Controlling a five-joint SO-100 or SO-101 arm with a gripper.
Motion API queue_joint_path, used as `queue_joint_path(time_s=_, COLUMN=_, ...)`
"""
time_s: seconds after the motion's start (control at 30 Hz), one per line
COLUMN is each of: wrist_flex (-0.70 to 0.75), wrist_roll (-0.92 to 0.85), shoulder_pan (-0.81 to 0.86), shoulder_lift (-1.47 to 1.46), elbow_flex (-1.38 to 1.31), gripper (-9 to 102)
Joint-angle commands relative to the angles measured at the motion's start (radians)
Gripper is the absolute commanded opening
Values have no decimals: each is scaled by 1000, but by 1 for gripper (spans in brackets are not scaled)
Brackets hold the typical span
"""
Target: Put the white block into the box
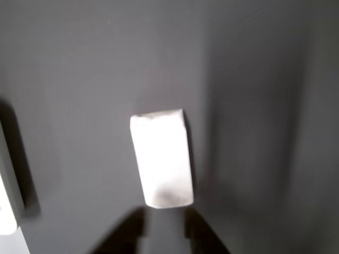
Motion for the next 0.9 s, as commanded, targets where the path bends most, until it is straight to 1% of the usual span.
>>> queue_joint_path(time_s=0.0, wrist_flex=-3, wrist_roll=51, shoulder_pan=32, shoulder_lift=5, elbow_flex=-71, gripper=20)
queue_joint_path(time_s=0.17, wrist_flex=-3, wrist_roll=106, shoulder_pan=49, shoulder_lift=-8, elbow_flex=-83, gripper=22)
queue_joint_path(time_s=0.33, wrist_flex=-57, wrist_roll=175, shoulder_pan=48, shoulder_lift=-57, elbow_flex=-120, gripper=27)
queue_joint_path(time_s=0.73, wrist_flex=-58, wrist_roll=219, shoulder_pan=55, shoulder_lift=-127, elbow_flex=-135, gripper=27)
queue_joint_path(time_s=0.87, wrist_flex=-95, wrist_roll=241, shoulder_pan=48, shoulder_lift=-152, elbow_flex=-137, gripper=27)
